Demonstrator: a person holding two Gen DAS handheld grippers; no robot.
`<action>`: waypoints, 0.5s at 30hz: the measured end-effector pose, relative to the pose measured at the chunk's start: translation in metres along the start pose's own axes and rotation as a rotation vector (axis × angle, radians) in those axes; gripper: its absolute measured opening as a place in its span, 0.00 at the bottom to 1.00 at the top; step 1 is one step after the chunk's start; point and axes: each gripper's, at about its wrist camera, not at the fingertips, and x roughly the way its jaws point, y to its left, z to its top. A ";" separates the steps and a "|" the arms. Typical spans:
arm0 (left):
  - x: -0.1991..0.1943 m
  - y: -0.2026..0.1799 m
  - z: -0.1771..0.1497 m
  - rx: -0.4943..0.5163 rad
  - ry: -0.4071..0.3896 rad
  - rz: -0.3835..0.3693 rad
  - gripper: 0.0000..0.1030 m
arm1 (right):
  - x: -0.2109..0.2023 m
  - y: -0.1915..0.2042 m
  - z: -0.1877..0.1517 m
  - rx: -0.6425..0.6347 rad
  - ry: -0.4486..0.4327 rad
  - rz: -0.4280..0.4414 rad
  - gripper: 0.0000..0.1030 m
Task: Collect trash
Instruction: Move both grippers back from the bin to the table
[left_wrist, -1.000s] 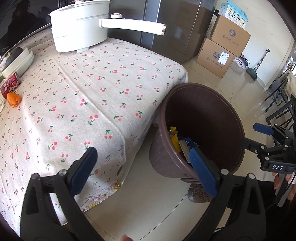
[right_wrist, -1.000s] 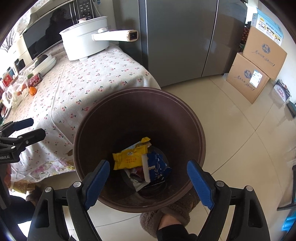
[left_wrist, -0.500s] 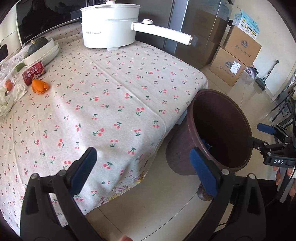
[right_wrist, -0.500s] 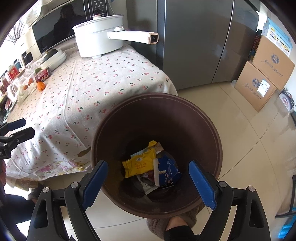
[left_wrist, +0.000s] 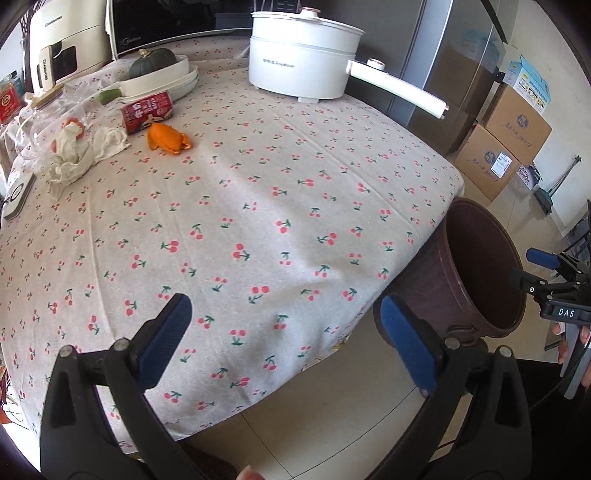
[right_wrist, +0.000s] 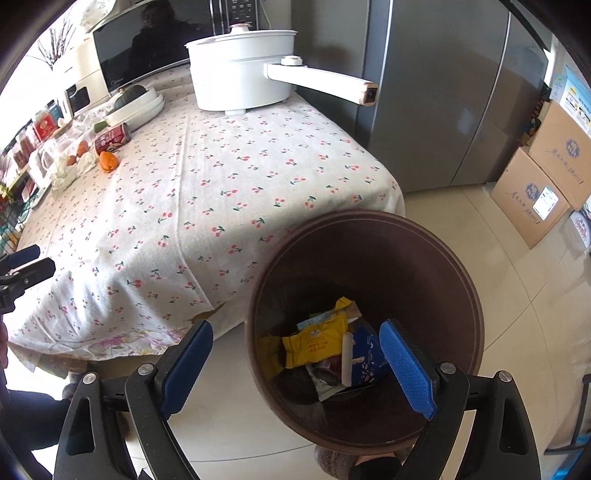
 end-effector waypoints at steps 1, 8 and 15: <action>-0.002 0.007 -0.001 -0.012 -0.002 0.005 0.99 | 0.000 0.007 0.002 -0.009 -0.001 0.004 0.90; -0.017 0.060 -0.011 -0.102 -0.020 0.039 0.99 | 0.006 0.064 0.025 -0.082 -0.014 0.048 0.91; -0.030 0.113 -0.022 -0.193 -0.041 0.081 0.99 | 0.014 0.129 0.049 -0.145 -0.041 0.111 0.91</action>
